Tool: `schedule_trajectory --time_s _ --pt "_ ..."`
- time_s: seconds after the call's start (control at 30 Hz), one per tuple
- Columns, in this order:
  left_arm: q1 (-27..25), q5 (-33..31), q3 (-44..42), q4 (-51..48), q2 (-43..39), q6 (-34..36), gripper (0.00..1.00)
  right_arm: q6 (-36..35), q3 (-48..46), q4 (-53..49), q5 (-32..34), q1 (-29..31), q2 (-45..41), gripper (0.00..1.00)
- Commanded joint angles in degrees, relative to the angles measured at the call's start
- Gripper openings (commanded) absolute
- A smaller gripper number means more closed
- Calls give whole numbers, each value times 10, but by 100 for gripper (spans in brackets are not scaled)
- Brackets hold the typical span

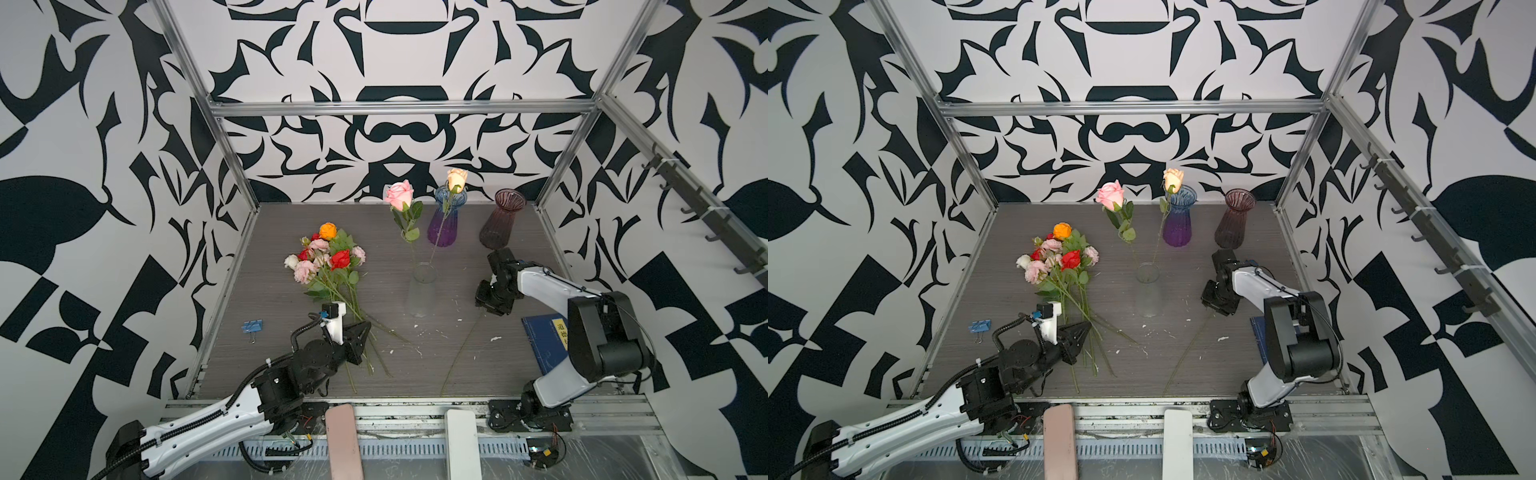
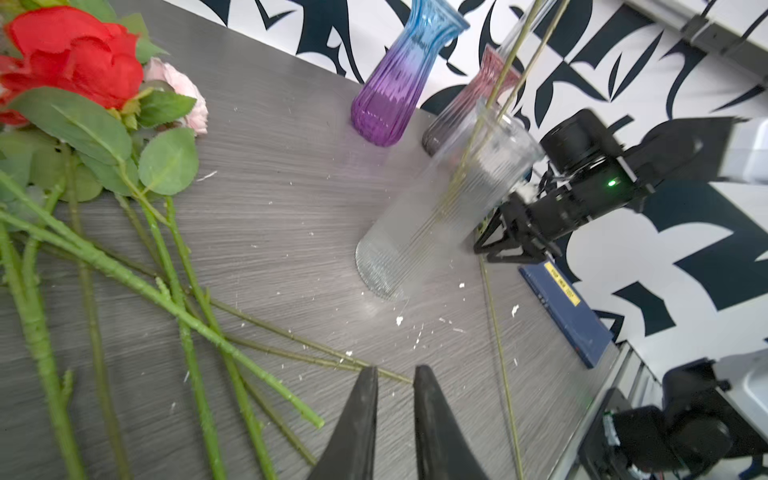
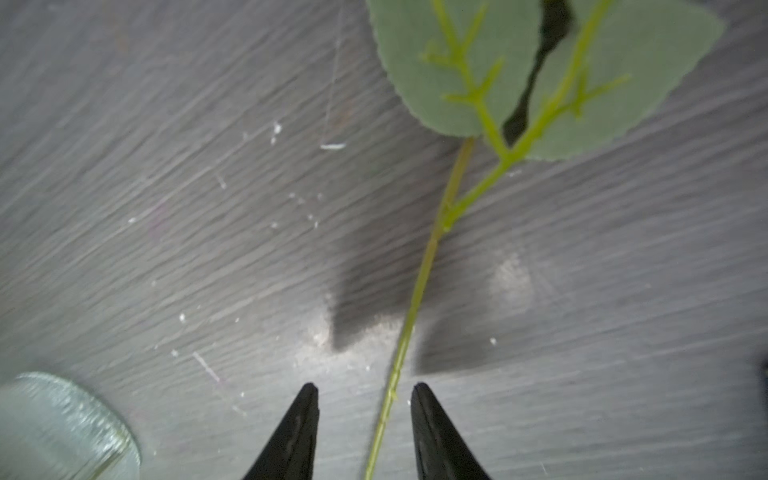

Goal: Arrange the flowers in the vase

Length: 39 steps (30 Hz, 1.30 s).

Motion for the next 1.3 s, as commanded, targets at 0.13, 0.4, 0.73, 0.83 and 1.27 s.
schedule_trajectory --time_s 0.13,0.4,0.73,0.83,1.27 --pt "0 -18 8 28 20 -14 21 -13 26 -44 34 1 19 9" --pt "0 -26 -2 25 0 -20 21 -12 34 -88 110 1 -155 0" --pt "3 -63 -26 19 -36 -35 26 -10 140 -23 123 1 -456 0" --pt "3 -64 -26 26 -21 -40 27 -16 190 5 71 1 -458 0" --pt "7 -59 21 17 78 -45 33 58 258 150 -86 116 -396 0"
